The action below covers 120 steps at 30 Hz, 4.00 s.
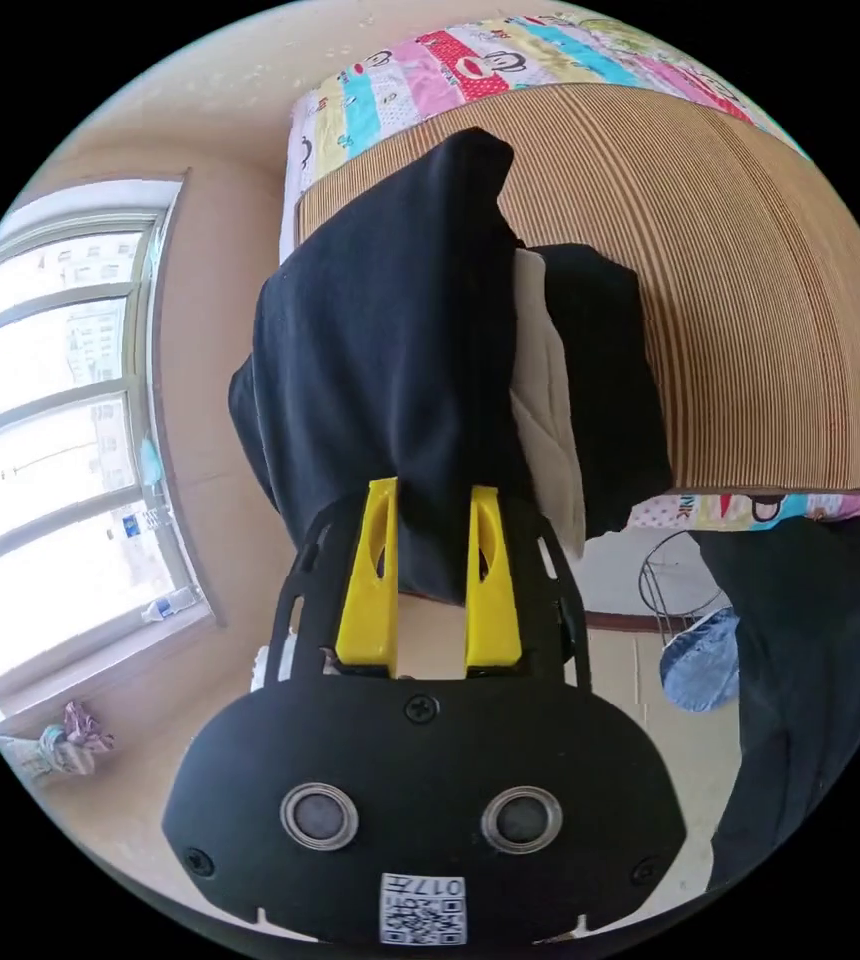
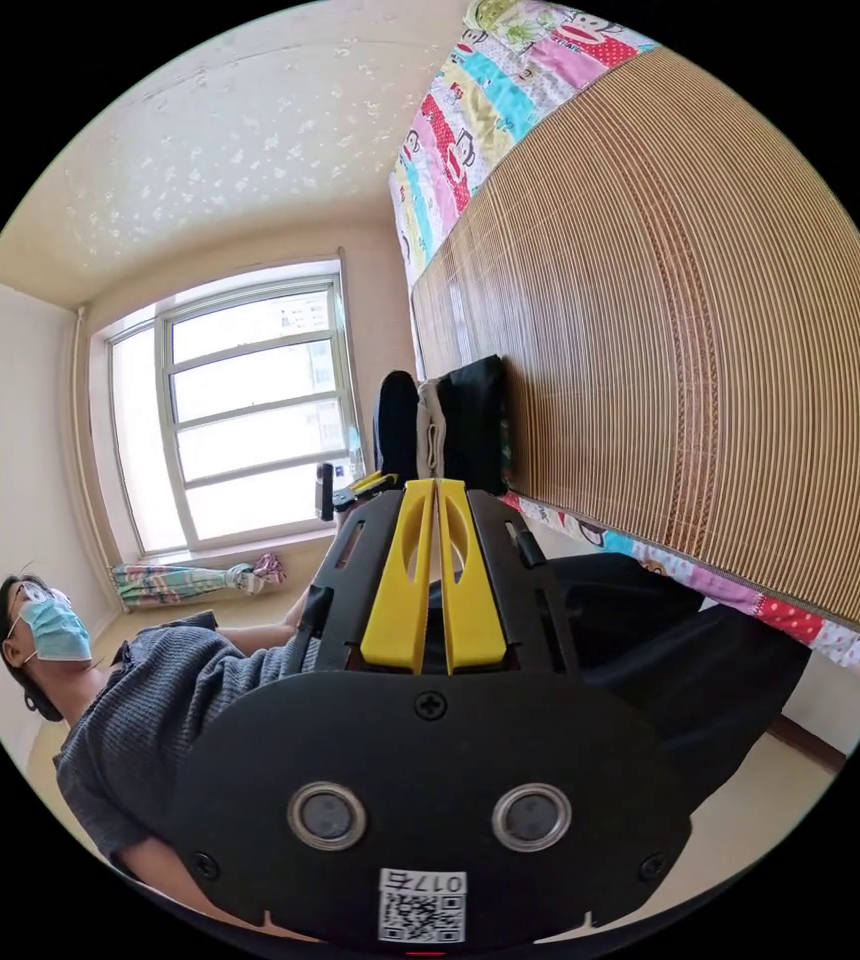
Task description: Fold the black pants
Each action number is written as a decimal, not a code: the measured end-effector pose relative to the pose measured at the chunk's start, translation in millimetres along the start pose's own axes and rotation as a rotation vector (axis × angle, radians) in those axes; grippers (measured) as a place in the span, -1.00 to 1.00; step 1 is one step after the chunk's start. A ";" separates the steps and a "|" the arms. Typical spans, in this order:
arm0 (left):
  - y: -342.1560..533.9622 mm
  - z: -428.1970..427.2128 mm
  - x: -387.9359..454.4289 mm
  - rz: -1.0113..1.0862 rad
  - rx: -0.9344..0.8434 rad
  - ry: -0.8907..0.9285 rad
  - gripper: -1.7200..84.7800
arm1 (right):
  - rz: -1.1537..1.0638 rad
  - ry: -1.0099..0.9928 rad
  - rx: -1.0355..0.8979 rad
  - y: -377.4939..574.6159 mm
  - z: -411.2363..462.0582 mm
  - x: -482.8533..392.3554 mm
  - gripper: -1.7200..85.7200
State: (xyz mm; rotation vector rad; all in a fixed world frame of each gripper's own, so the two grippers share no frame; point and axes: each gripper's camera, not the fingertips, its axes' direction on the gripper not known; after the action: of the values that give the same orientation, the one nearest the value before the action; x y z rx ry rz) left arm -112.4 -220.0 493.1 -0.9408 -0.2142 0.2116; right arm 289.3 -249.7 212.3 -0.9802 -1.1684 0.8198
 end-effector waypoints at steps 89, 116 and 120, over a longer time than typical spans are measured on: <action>156.1 -400.1 326.4 0.382 1.240 1.889 -0.86 | -1.050 0.036 0.186 408.7 13.1 -168.4 -0.70; 283.8 -527.4 205.9 0.609 1.721 1.175 -0.84 | -1.300 0.457 0.855 587.0 -25.8 -420.6 -0.86; 296.8 -539.0 182.7 0.584 1.828 1.088 -0.84 | -1.349 0.540 0.877 574.8 -39.2 -448.8 -0.86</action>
State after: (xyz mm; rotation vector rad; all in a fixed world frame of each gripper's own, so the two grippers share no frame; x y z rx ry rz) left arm 184.1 -417.9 -40.6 0.8270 1.1421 0.2860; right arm 218.6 -454.1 -485.2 0.3824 -0.6185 -0.1059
